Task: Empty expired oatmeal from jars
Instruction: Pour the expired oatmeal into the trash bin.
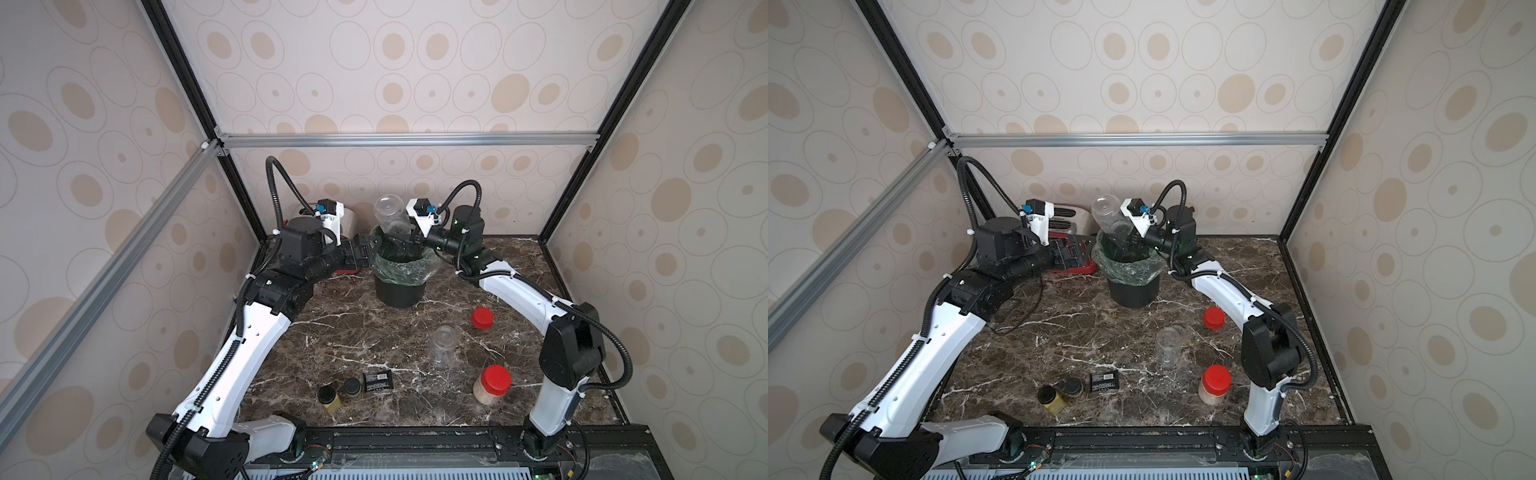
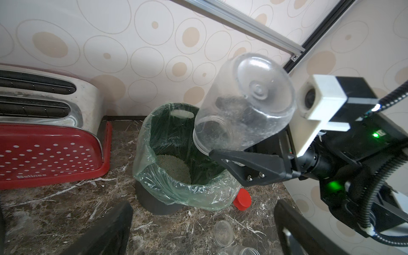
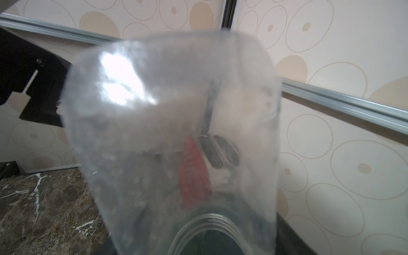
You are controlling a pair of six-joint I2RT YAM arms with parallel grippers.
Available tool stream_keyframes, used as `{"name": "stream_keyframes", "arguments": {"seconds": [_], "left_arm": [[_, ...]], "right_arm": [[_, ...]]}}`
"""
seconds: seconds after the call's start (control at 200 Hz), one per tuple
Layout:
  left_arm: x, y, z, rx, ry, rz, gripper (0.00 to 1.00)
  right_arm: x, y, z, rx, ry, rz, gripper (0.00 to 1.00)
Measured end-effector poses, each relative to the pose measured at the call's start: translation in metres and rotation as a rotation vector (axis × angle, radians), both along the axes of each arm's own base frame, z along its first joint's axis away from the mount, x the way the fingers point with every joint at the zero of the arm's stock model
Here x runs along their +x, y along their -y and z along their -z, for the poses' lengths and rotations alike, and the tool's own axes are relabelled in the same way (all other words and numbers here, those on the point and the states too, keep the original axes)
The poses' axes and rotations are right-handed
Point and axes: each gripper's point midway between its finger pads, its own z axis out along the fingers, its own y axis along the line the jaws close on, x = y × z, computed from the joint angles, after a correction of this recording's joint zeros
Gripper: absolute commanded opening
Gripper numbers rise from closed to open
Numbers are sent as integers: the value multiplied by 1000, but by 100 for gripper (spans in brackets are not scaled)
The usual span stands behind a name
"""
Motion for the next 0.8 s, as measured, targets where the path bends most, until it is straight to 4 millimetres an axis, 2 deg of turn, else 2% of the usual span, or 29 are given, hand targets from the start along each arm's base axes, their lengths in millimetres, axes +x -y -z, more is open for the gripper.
{"name": "stream_keyframes", "arguments": {"seconds": [0.17,0.391,0.546,0.801], "left_arm": [[2,6,6,-2,-20,28,99],[0,11,1,-12,2,62,99],[0,14,-1,-7,14,82,99],[20,26,-8,-3,20,93,99]], "right_arm": [[-4,-2,5,-35,-9,-23,0],[-10,-1,-1,-57,34,-43,0],[-9,-3,9,-73,24,-49,1],[-13,-4,11,-71,11,-77,2]]}}
